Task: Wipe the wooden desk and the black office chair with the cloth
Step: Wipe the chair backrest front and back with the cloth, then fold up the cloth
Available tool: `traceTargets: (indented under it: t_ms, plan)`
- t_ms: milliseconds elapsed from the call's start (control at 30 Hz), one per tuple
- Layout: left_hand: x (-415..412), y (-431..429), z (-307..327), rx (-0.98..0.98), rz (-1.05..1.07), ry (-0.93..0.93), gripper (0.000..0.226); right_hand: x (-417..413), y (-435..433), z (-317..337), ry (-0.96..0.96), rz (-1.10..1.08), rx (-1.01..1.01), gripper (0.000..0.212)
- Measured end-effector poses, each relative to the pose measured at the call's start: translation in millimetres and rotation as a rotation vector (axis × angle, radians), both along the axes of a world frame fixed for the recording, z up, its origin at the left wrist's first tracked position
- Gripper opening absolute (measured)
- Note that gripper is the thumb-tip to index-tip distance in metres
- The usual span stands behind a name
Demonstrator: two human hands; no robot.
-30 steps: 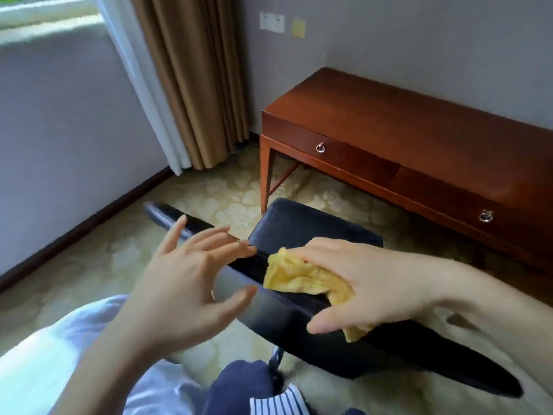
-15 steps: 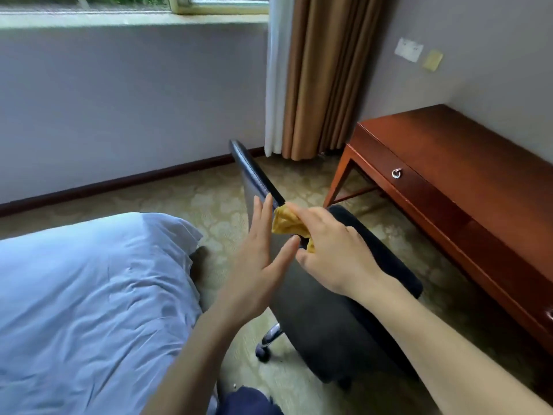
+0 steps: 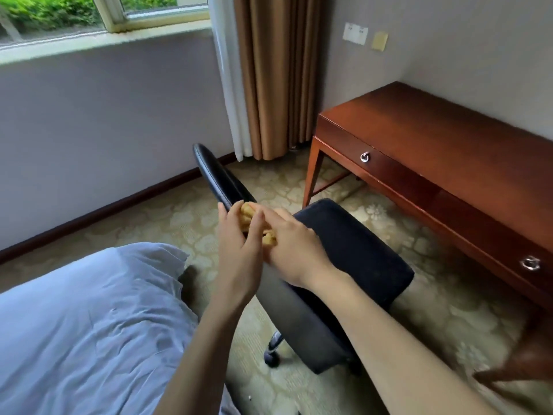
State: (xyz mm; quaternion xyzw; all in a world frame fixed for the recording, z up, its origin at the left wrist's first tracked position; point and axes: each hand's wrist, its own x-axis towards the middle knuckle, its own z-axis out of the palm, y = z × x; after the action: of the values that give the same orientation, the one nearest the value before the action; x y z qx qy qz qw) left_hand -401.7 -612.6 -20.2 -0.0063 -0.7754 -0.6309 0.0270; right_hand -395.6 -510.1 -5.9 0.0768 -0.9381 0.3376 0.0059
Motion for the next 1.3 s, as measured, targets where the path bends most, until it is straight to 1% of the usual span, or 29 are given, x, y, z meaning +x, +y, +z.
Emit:
traceTargets:
  t_ms: [67,100,133,167,200,233,300,333,400,467,533,600,633,733,800,833,867,933,967,1000,1033,1067,1100,1133,1167,1200,1233,1267,1300]
  plan:
    - [2,18,10,-0.244,0.067,-0.030,0.063,7,14,-6,-0.072,-0.017,-0.459,0.040]
    - [5,27,14,-0.343,0.090,0.017,0.069,13,24,-11,-0.104,-0.047,-0.646,0.034]
    - [12,32,18,-0.411,0.088,0.095,0.073,20,31,-16,-0.143,-0.082,-0.769,0.031]
    - [21,40,21,-0.452,0.048,0.164,0.076,30,43,-24,-0.162,-0.133,-0.823,0.029]
    - [30,50,22,-0.475,-0.025,0.210,0.078,41,55,-33,-0.161,-0.207,-0.833,0.029]
    - [40,58,23,-0.505,-0.112,0.236,0.080,52,66,-42,-0.156,-0.278,-0.841,0.031]
    - [61,86,20,-0.600,-0.318,0.259,0.079,79,97,-56,-0.153,-0.453,-0.945,0.028]
    - [72,102,17,-0.601,-0.427,0.236,0.077,92,112,-60,-0.171,-0.551,-1.047,0.024]
    - [90,134,8,-0.497,-0.627,0.064,0.083,116,140,-67,-0.201,-0.700,-1.310,0.021]
    - [105,169,-4,-0.355,-0.765,-0.123,0.091,142,170,-65,-0.164,-0.775,-1.556,0.028]
    - [122,204,-17,-0.308,-0.827,-0.187,0.091,169,200,-60,-0.098,-0.798,-1.743,0.039]
    - [150,247,-24,-0.322,-0.837,-0.148,0.079,206,238,-55,-0.054,-0.751,-1.806,0.047]
    - [162,268,-24,-0.321,-0.837,-0.106,0.067,224,259,-51,-0.040,-0.728,-1.809,0.047]
    - [201,335,-20,-0.201,-0.837,-0.029,0.023,282,322,-37,0.036,-0.721,-1.715,0.046]
    - [223,373,-18,-0.123,-0.876,-0.055,0.007,320,362,-32,0.119,-0.750,-1.639,0.045]
    - [234,391,-16,-0.073,-0.921,-0.103,0.006,340,378,-31,0.150,-0.782,-1.595,0.045]
    - [244,409,-13,-0.009,-0.976,-0.178,0.009,359,393,-32,0.164,-0.858,-1.506,0.047]
    - [255,440,-6,0.138,-1.069,-0.344,0.019,388,421,-38,0.139,-1.052,-1.211,0.047]
    - [260,457,-1,0.213,-1.118,-0.434,0.026,402,436,-43,0.125,-1.164,-1.065,0.040]
    - [264,474,2,0.279,-1.175,-0.514,0.033,416,450,-48,0.112,-1.283,-0.989,0.031]
    - [271,495,4,0.313,-1.242,-0.561,0.037,430,465,-54,0.119,-1.378,-0.997,0.025]
    - [277,513,3,0.339,-1.310,-0.607,0.038,441,478,-59,0.138,-1.434,-1.087,0.026]
    - [284,532,0,0.343,-1.373,-0.630,0.038,451,490,-63,0.180,-1.458,-1.279,0.034]
    - [291,554,-1,0.362,-1.433,-0.668,0.040,459,504,-68,0.236,-1.420,-1.538,0.045]
    - [292,557,-1,0.391,-1.453,-0.698,0.042,457,505,-67,0.261,-1.316,-1.728,0.058]
    - [305,591,-7,0.380,-1.537,-0.765,0.043,472,526,-72,0.363,-1.220,-1.882,0.069]
    - [310,603,-10,0.379,-1.574,-0.777,0.042,474,533,-70,0.432,-1.107,-1.968,0.074]
    - [315,619,-10,0.383,-1.608,-0.784,0.040,475,542,-65,0.534,-1.000,-2.026,0.073]
    - [319,636,-10,0.394,-1.648,-0.790,0.040,479,555,-64,0.648,-0.951,-2.026,0.069]
